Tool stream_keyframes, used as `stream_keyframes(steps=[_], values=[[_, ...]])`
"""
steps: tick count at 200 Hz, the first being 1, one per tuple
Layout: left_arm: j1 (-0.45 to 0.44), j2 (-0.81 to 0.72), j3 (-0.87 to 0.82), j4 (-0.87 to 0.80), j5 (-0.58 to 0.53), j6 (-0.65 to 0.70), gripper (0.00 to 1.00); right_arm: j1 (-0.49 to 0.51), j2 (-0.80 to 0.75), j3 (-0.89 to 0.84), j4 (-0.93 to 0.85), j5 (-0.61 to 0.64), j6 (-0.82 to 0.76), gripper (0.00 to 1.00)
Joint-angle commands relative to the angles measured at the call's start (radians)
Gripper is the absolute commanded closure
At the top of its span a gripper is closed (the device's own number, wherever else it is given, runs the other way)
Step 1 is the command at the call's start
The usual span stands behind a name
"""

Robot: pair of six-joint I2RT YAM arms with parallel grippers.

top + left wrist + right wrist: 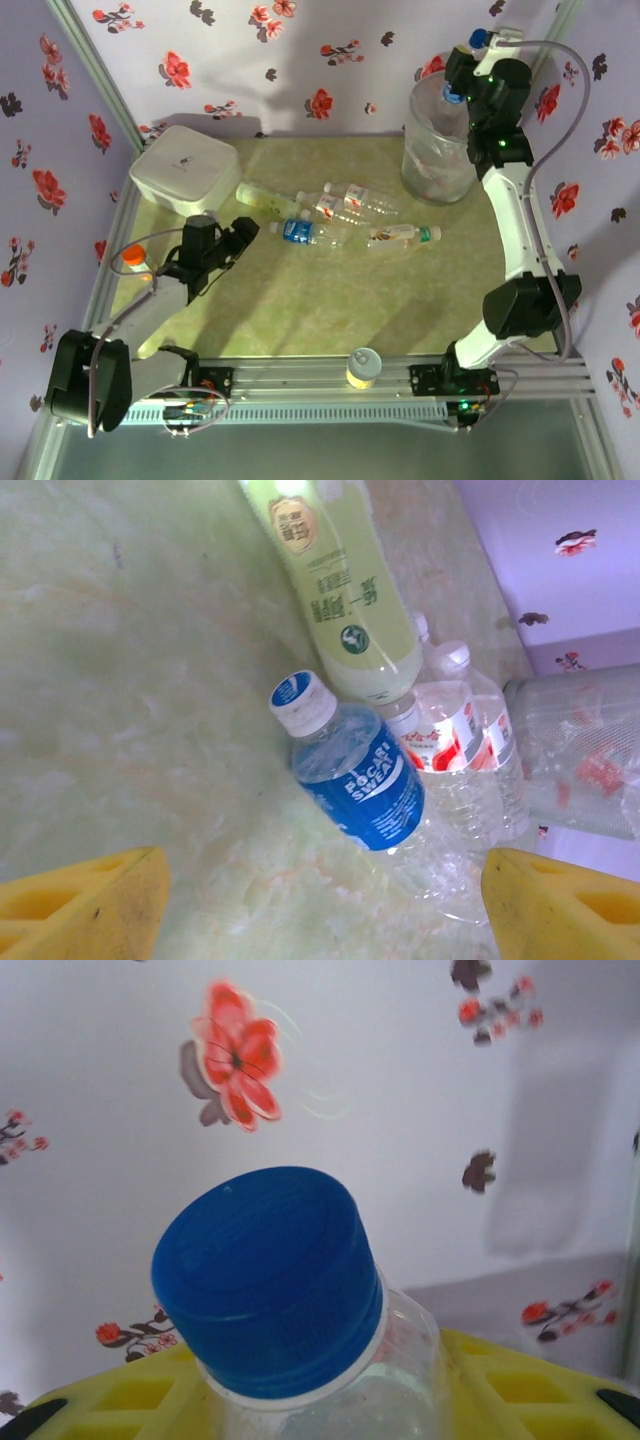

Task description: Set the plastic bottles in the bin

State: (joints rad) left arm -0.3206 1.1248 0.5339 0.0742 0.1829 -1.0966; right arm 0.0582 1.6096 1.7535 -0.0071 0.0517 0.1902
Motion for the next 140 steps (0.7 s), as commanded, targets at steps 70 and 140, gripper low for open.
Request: stream_keyframes(steps=[70, 140], values=[[-0.004, -0.022, -0.046, -0.013, -0.035, 0.009, 0.17, -0.051, 0.113, -0.169, 0.071, -0.120, 0.319, 0.48], [0.002, 0.025, -0.012, -0.014, -0.027, 0.035, 0.17, -0.052, 0.131, -0.133, -0.037, -0.169, 0.293, 0.23]])
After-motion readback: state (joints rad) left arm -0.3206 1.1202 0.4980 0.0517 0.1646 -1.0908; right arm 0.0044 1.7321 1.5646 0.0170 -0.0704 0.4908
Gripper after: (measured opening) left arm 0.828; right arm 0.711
